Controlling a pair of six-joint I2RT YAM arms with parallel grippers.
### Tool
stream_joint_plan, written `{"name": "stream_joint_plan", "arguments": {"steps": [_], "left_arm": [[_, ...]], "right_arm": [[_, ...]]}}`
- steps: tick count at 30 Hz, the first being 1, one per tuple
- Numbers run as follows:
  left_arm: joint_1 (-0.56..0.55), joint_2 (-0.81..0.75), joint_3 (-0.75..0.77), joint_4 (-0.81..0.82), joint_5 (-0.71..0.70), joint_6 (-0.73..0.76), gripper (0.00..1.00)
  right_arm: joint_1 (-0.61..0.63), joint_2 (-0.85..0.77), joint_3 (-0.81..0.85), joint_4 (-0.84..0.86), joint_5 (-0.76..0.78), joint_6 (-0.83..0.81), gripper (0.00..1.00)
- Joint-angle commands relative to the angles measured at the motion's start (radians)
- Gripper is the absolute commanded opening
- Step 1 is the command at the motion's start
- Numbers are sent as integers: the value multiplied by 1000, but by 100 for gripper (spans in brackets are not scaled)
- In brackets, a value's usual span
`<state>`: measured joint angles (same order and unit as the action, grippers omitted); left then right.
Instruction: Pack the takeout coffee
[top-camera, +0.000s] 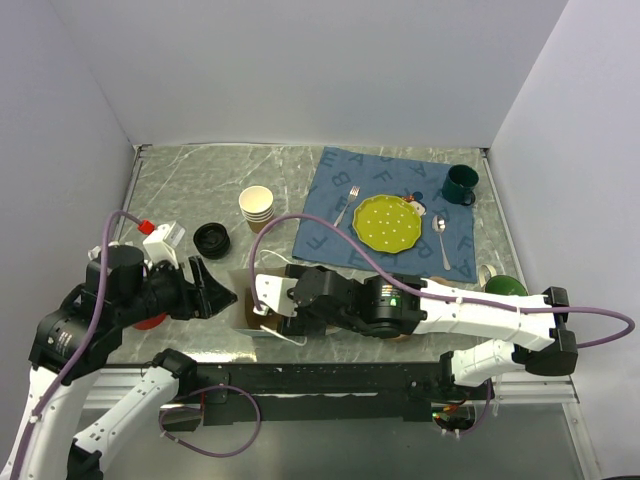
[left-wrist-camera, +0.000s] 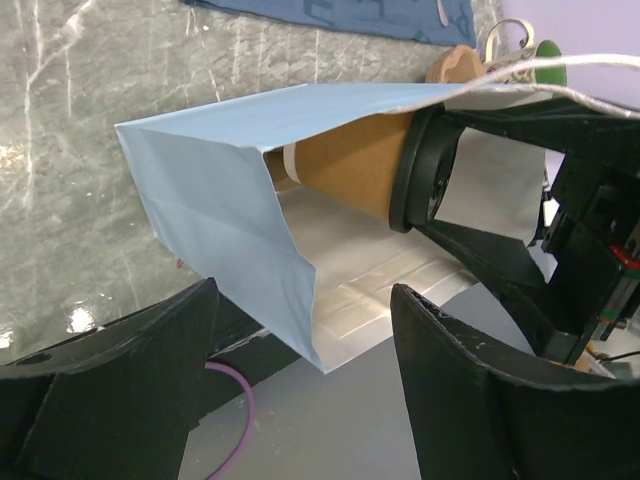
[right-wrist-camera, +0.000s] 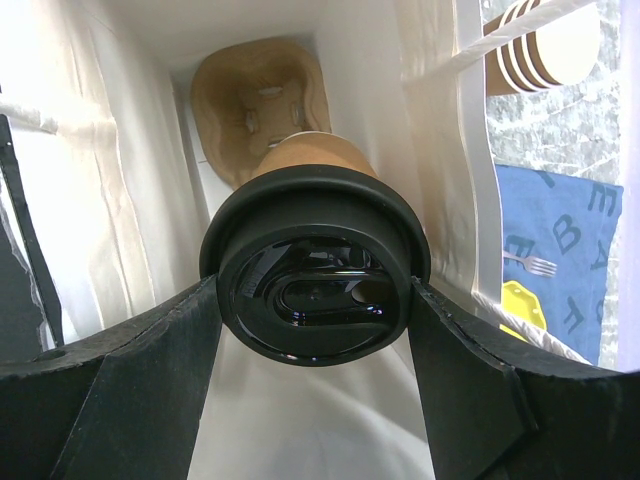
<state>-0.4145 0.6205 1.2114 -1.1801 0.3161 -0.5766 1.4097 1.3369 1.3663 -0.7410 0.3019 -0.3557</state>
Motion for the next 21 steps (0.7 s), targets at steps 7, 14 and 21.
{"name": "stream_joint_plan", "arguments": {"steps": [7,14,21], "left_arm": [[2,28,33,-15,40,106,75],[2,44,-18,71,37,109,66],[2,96,-41,134,20,135,60]], "right_arm": [[9,-5,-13,42,5,38,50],[11,-4,-15,42,9,49,50],[20,7,-9,40,23,50,50]]}}
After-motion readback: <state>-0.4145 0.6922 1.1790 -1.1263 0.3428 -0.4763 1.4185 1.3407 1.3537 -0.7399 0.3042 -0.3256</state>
